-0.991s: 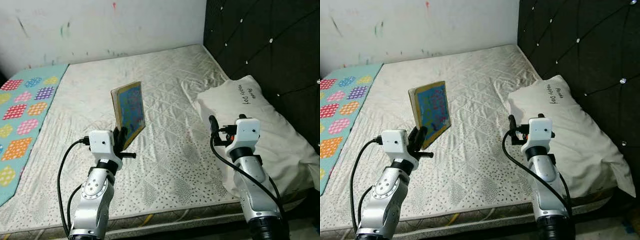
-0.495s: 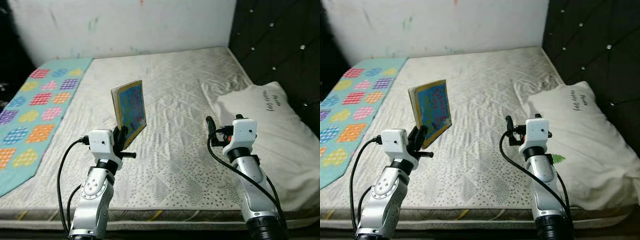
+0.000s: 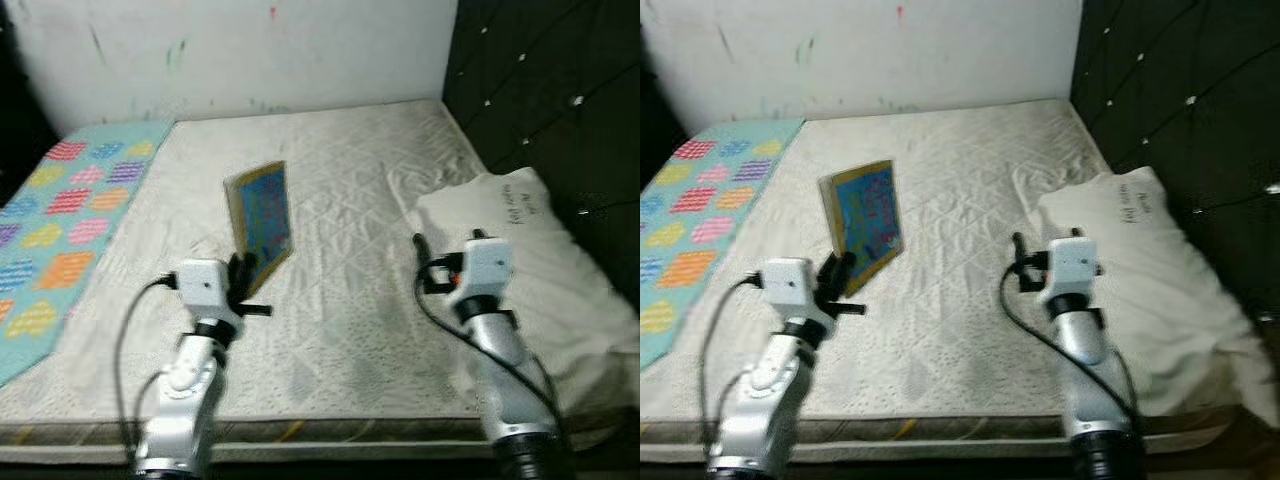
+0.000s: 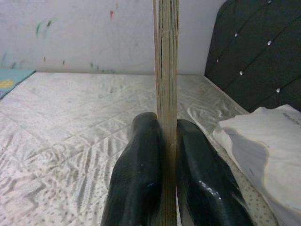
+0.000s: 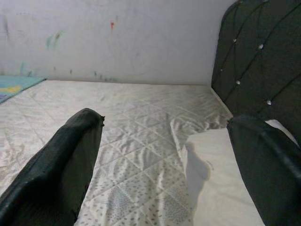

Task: Clean up the room

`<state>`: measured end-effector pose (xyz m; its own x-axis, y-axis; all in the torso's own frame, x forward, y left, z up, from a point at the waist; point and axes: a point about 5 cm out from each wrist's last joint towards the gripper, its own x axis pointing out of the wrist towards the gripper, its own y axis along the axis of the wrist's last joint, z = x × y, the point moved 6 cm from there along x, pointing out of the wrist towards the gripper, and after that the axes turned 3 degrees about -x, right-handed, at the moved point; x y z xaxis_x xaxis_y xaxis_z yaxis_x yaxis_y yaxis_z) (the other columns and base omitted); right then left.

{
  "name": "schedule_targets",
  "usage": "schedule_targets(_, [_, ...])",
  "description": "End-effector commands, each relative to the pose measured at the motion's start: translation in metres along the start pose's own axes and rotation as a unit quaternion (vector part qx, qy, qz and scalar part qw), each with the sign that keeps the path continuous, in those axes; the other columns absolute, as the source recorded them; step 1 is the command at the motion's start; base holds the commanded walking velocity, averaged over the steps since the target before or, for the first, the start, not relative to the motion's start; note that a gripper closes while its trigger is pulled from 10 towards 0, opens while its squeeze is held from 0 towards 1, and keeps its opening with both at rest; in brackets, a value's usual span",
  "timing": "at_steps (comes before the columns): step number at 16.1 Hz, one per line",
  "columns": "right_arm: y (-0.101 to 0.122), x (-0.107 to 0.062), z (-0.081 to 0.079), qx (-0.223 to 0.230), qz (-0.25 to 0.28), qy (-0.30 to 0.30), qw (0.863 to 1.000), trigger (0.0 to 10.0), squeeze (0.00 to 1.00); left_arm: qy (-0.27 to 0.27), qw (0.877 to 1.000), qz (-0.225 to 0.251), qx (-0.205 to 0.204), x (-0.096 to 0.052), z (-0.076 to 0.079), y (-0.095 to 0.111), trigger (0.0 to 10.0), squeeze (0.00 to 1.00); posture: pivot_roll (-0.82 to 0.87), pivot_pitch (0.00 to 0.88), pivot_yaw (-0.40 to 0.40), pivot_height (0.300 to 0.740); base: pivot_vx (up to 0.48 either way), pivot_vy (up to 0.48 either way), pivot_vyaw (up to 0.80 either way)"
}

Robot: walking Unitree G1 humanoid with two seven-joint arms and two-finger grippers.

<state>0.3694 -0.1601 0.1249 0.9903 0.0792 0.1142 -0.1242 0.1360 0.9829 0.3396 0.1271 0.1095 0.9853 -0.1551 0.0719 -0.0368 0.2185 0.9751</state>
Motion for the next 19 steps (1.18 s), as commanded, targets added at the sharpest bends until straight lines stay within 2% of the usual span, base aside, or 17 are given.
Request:
schedule_targets(1, [-0.0006,-0.0009,0.0043,-0.004,-0.001,-0.002,1.000,10.0,0.00,-0.005,1.000,0.026,0.002,0.0009,0.0040,0.0139,10.0,0.00,-0.21,0.000,0.124,0.740,0.000,-0.319,0.00])
schedule_targets(4, [-0.0007,-0.0010,0.0063,-0.007,-0.002,-0.002,1.000,10.0,0.00,-0.004,1.000,0.026,0.002,0.0009,0.0040,0.0141,10.0,0.00,-0.22,0.000,0.120,0.740,0.000,-0.324,0.00])
schedule_targets(7, [-0.0005,-0.0004,0.0064,-0.009,-0.002,-0.001,1.000,10.0,0.00,0.002,0.999,0.031,-0.014,0.0015,0.0030,0.0153,10.0,0.00,-0.22,0.000,0.120,0.740,0.000,0.000,0.00])
schedule_targets(19, [-0.0013,-0.0009,0.0035,-0.011,-0.003,0.006,1.000,10.0,0.00,-0.016,0.999,0.037,-0.017,-0.0008,0.0071,0.0175,10.0,0.00,-0.21,0.000,0.115,0.740,0.000,0.000,0.00])
